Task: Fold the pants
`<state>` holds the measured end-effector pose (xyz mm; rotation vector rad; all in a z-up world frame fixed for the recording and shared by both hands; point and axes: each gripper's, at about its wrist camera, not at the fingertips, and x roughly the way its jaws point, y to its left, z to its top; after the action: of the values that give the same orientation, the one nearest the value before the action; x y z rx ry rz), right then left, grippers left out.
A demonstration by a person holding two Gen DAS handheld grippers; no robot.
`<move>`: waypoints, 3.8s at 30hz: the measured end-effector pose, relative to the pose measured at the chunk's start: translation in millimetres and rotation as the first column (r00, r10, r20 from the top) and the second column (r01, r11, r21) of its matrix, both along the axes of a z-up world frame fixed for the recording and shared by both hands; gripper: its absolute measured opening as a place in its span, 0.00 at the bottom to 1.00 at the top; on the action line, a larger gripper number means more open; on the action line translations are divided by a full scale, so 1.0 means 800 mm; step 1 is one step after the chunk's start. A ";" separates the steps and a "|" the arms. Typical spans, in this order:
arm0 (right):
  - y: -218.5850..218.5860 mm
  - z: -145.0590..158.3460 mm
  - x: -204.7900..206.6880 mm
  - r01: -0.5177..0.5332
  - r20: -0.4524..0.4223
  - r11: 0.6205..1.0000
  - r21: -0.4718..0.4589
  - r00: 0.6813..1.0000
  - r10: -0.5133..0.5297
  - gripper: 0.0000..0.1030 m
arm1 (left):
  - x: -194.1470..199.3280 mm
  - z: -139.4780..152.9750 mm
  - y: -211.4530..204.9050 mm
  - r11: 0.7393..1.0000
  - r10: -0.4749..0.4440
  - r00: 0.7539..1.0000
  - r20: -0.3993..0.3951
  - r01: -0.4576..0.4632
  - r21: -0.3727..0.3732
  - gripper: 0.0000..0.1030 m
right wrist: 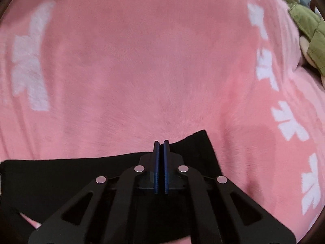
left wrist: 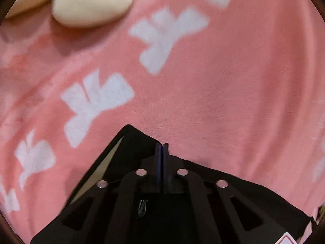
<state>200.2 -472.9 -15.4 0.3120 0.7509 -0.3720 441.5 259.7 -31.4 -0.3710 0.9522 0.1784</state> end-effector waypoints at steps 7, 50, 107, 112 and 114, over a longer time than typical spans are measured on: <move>0.034 0.072 -0.116 -0.074 0.167 0.997 -0.013 0.983 0.075 0.00 | -0.143 0.094 0.010 0.990 -0.114 0.984 0.138 0.125 -0.071 0.00; -0.031 0.013 -0.285 0.076 0.205 0.968 0.239 0.971 -0.126 0.02 | -0.336 0.016 0.067 0.874 0.177 0.982 0.061 -0.128 -0.470 0.04; -0.016 -0.071 -0.352 0.232 0.124 0.881 0.413 0.944 -0.306 0.09 | -0.348 -0.037 0.054 0.931 0.108 0.986 -0.126 -0.144 -0.336 0.05; -0.009 -0.032 -0.359 0.194 0.190 0.916 0.352 0.943 -0.273 0.09 | -0.355 -0.004 0.063 0.933 0.097 0.992 -0.075 -0.117 -0.341 0.05; -0.009 -0.065 -0.337 0.232 0.035 0.933 0.273 0.967 -0.251 0.12 | -0.351 -0.014 0.062 0.947 0.090 0.991 -0.097 -0.115 -0.299 0.06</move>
<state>-69.3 -480.4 -67.2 0.6739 0.6966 -0.4904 160.5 308.9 -42.6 -0.7032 1.0444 0.1427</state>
